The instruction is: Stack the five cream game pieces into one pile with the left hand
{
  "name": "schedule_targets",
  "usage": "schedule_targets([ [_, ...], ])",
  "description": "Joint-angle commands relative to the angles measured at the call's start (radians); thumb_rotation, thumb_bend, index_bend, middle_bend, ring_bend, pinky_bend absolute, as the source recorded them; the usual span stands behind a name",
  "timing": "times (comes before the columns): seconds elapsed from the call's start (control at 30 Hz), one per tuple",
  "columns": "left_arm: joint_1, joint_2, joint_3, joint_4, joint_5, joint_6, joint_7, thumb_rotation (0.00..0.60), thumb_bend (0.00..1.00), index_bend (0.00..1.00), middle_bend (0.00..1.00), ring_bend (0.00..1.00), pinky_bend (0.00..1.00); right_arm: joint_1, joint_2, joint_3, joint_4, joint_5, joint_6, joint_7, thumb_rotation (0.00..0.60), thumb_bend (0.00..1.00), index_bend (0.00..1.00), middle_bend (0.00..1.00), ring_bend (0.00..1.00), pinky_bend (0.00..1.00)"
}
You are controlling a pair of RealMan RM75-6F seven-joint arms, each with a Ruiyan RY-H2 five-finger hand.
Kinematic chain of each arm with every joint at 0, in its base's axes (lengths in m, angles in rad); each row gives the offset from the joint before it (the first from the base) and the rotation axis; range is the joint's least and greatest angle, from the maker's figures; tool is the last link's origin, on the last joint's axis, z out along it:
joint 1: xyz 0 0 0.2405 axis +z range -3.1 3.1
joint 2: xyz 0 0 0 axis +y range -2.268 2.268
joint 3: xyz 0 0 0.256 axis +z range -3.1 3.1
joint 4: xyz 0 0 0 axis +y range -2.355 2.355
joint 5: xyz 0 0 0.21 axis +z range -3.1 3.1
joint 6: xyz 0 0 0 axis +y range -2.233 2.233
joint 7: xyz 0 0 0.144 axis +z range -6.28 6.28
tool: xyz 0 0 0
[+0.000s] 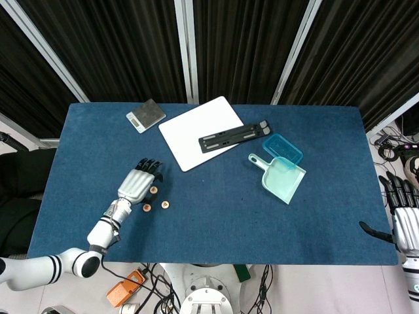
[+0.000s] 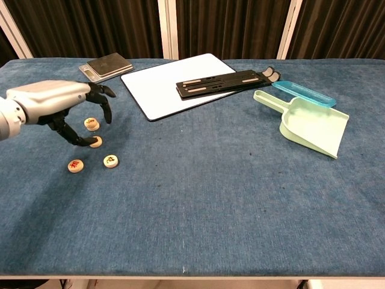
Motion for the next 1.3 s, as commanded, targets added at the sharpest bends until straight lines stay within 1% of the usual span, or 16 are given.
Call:
schedule_targets([
  [0.03, -0.001, -0.013, 0.002, 0.016, -0.009, -0.007, 0.012, 0.600, 0.29, 0.39, 0.06, 0.00, 0.00, -0.003, 0.000, 0.000, 0.000, -0.001, 0.004, 0.002, 0.600, 0.16, 0.00, 0.00, 0.00, 0.00],
  [0.47, 0.009, -0.044, -0.001, 0.075, -0.030, -0.020, 0.023, 0.600, 0.29, 0.44, 0.05, 0.00, 0.00, -0.007, 0.001, -0.001, -0.010, -0.005, 0.011, -0.010, 0.600, 0.16, 0.00, 0.00, 0.00, 0.00],
  [1.0, 0.009, -0.067, -0.011, 0.121, -0.028, -0.038, 0.015, 0.600, 0.32, 0.45, 0.05, 0.00, 0.00, -0.010, 0.002, 0.001, -0.016, -0.002, 0.011, -0.017, 0.600, 0.16, 0.00, 0.00, 0.00, 0.00],
  [1.2, 0.009, -0.071, -0.014, 0.126, -0.026, -0.044, 0.009, 0.600, 0.37, 0.48, 0.05, 0.00, 0.00, -0.010, 0.002, 0.002, -0.017, -0.001, 0.011, -0.018, 0.600, 0.16, 0.00, 0.00, 0.00, 0.00],
  [1.3, 0.012, -0.066, -0.021, 0.120, -0.017, -0.035, -0.004, 0.600, 0.37, 0.49, 0.05, 0.00, 0.00, -0.011, 0.002, 0.003, -0.017, -0.002, 0.014, -0.019, 0.600, 0.16, 0.00, 0.00, 0.00, 0.00],
])
